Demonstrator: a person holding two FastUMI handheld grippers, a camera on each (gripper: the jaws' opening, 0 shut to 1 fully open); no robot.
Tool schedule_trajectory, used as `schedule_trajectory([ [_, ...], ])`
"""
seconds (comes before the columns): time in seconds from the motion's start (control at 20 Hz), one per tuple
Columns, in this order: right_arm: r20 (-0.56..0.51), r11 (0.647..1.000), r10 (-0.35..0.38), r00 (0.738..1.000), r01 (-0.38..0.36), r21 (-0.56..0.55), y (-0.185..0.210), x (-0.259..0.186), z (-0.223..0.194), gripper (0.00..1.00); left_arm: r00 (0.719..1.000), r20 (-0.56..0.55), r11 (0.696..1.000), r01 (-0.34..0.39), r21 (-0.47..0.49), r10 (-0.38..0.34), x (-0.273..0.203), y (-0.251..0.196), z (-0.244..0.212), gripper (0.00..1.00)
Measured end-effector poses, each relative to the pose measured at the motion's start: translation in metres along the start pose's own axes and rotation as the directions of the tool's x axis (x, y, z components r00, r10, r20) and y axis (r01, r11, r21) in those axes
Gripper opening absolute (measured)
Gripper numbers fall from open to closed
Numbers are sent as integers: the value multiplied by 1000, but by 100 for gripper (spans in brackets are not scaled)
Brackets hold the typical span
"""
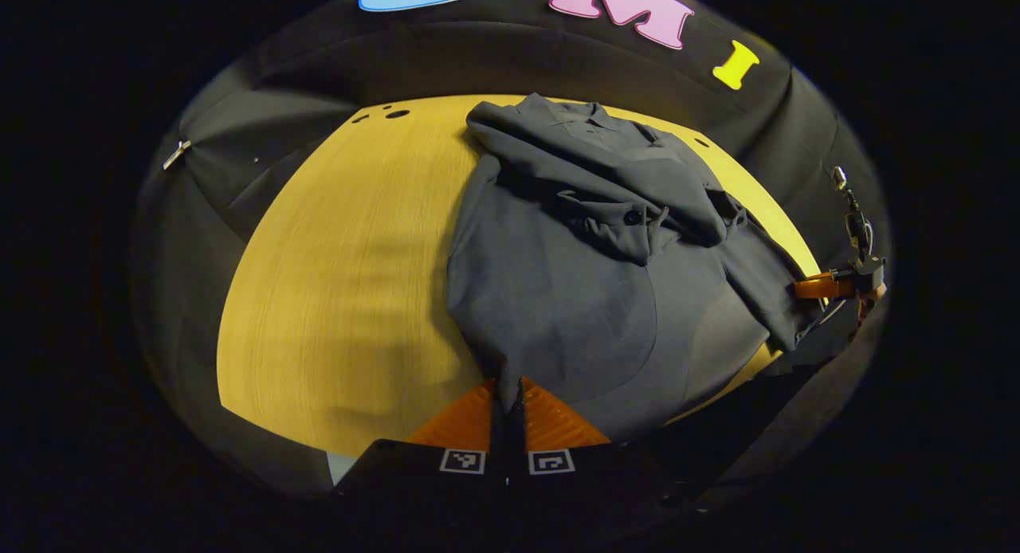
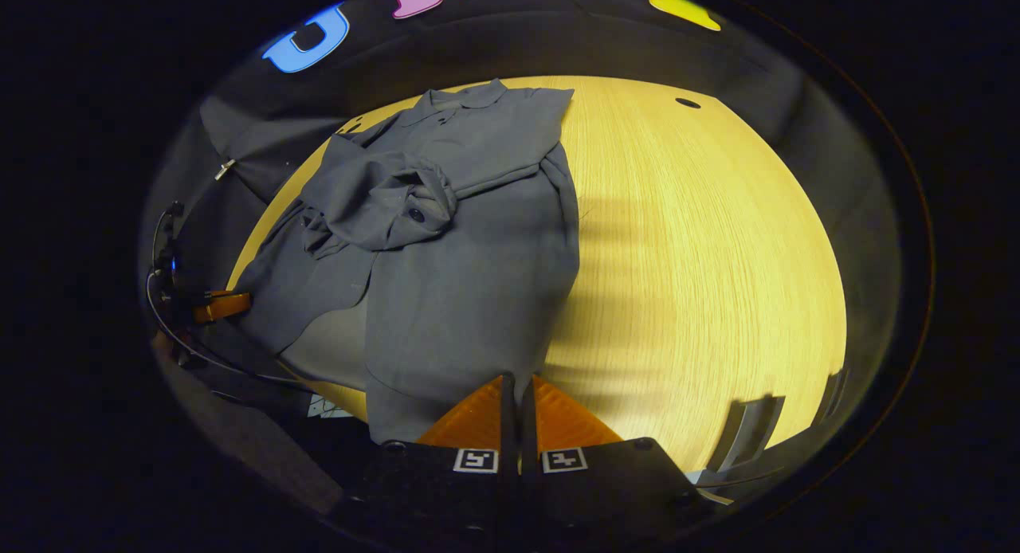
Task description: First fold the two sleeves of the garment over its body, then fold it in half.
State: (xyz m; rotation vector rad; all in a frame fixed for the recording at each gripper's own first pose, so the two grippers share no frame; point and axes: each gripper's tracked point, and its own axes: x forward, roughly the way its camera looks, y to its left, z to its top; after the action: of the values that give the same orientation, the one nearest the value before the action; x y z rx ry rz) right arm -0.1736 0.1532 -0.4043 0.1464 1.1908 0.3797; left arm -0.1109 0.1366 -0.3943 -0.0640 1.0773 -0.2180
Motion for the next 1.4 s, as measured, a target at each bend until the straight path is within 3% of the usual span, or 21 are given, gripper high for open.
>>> schedule_trajectory([
  [0.25,21,999,31,999,-30,-26,1,-28,-5,5,999,-19,999,43,-12,-44,-15,-4,11,6],
  [0.45,90,996,92,992,-90,-23,15,-54,25,5,996,47,997,74,-19,-73,-41,-14,45,5],
  [0.7,200,996,89,976,-87,-21,13,-80,75,5,983,169,995,88,-55,-77,-67,-10,107,5],
  [0.95,330,996,80,940,-64,-59,6,-100,141,5,954,291,993,100,-61,-78,-93,3,176,5],
  [1.2,456,996,92,885,-87,-32,5,-113,204,5,926,371,992,104,-71,-71,-81,3,241,5],
  [1.3,453,996,90,887,-83,-35,2,-109,207,5,924,374,990,115,-78,-78,-73,-1,250,5],
  [1.4,383,997,78,921,-66,-45,-2,-95,187,5,932,351,988,129,-84,-92,-63,-9,244,5],
])
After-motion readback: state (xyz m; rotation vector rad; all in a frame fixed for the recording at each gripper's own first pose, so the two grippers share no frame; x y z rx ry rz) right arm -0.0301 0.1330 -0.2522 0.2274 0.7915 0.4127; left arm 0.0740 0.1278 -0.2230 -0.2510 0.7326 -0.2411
